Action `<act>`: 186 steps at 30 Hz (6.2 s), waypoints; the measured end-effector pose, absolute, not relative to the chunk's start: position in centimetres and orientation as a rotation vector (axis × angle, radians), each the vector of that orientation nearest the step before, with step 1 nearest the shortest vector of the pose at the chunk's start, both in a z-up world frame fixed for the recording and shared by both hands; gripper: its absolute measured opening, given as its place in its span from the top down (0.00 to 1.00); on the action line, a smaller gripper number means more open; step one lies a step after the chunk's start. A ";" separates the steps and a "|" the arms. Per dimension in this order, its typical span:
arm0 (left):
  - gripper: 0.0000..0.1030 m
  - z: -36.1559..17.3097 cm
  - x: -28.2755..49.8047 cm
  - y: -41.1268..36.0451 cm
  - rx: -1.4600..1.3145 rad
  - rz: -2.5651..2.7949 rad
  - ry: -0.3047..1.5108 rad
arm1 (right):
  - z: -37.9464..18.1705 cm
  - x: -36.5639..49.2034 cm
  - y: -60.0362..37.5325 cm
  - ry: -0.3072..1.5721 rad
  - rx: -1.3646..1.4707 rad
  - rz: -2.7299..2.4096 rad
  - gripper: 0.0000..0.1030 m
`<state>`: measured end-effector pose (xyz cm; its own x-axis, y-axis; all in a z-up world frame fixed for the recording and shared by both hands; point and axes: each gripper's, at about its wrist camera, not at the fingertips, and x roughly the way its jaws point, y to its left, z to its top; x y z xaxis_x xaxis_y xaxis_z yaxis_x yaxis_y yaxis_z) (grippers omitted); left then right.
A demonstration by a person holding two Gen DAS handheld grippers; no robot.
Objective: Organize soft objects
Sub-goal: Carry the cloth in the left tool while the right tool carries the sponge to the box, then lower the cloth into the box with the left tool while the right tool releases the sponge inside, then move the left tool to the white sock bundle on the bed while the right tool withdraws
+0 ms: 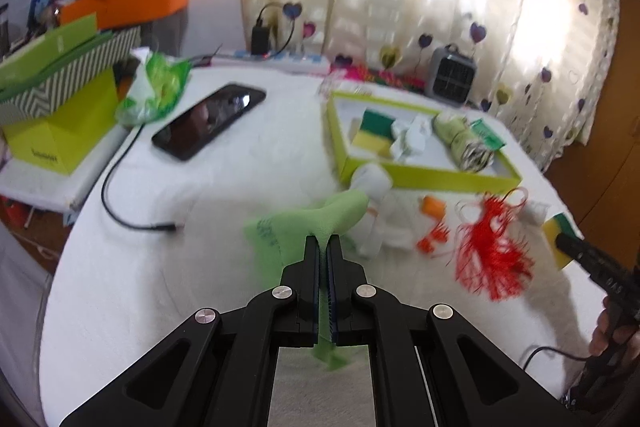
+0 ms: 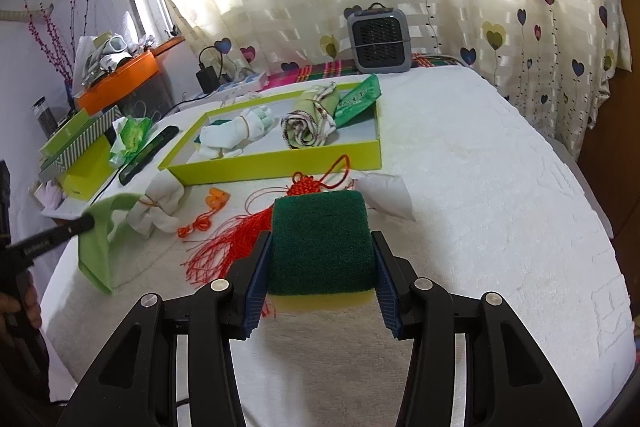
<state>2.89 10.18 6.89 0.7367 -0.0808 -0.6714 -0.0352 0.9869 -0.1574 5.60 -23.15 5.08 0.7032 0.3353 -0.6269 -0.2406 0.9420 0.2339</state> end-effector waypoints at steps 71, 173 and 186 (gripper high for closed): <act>0.97 8.5 25.1 3.8 -0.130 -0.330 0.775 | 6.6 21.9 -13.6 0.778 0.027 0.378 0.53; 0.46 7.9 21.2 4.5 -0.062 -0.224 0.772 | 6.3 19.9 -12.1 0.738 -0.023 0.368 0.41; 0.46 8.0 17.5 7.2 -0.088 -0.189 0.764 | 7.3 17.2 -12.9 0.723 0.021 0.410 0.41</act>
<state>17.46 7.22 7.96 0.7062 -0.2021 -0.6786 0.1383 0.9793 -0.1477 17.24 -12.86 7.28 0.6739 0.3712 -0.6388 -0.3571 0.9206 0.1583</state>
